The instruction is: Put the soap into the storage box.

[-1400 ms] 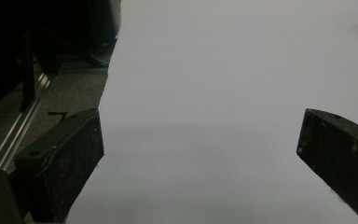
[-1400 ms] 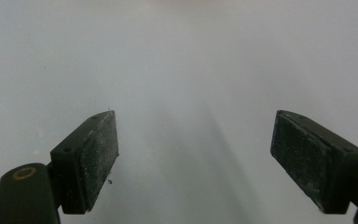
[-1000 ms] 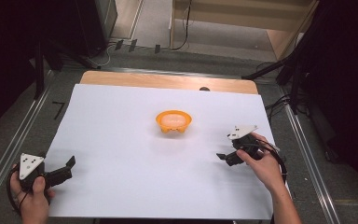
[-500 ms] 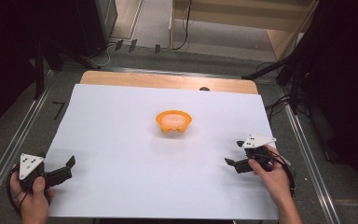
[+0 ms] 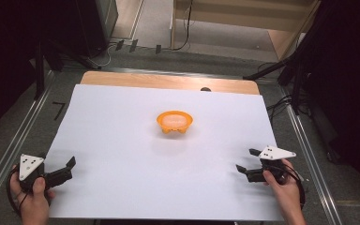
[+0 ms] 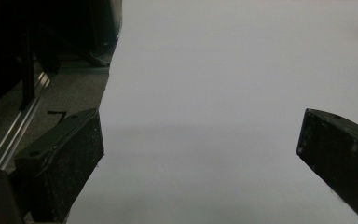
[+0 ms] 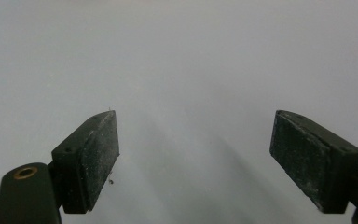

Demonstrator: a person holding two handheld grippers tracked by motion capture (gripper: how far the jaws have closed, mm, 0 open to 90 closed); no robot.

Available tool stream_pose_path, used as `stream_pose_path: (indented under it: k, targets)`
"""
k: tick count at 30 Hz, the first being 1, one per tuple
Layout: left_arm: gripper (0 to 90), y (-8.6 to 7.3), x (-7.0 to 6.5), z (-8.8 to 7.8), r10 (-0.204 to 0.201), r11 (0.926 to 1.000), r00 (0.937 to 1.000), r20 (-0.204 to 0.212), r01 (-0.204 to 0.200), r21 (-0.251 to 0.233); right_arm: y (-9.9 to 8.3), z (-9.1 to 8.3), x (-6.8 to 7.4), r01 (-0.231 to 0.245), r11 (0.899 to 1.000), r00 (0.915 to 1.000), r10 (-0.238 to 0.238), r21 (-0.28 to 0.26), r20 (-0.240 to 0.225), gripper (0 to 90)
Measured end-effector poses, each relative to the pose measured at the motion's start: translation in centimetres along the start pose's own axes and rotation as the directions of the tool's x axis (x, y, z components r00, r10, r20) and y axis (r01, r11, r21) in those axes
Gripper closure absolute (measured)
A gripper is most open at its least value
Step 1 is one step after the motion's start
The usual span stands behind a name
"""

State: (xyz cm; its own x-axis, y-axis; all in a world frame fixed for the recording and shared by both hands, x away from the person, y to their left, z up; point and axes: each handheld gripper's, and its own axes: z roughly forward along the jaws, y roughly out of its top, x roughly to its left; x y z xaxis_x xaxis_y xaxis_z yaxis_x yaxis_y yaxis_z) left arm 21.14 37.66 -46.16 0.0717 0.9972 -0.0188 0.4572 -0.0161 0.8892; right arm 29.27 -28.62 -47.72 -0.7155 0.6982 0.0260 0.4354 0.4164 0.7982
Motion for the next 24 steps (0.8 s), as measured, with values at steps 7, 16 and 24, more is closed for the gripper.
stream_pose_path:
  k: [7,16,24]
  targets:
    - [1.2,0.0,0.1,0.0,-0.001,1.0000,1.0000,0.002,0.001,0.000,-1.6,-1.4,-0.1,-0.058,0.996,0.9978,0.060,-0.074,0.028,15.9]
    - [1.2,0.0,0.1,0.0,-0.002,1.0000,1.0000,0.007,0.002,-0.002,-3.2,-3.1,-0.1,-0.097,0.986,0.9913,0.108,-0.132,0.076,15.9]
    - [1.2,0.0,0.1,0.0,-0.006,1.0000,1.0000,0.007,0.006,-0.004,-4.6,-4.7,-0.1,-0.120,0.978,0.9853,0.138,-0.170,0.101,15.6]
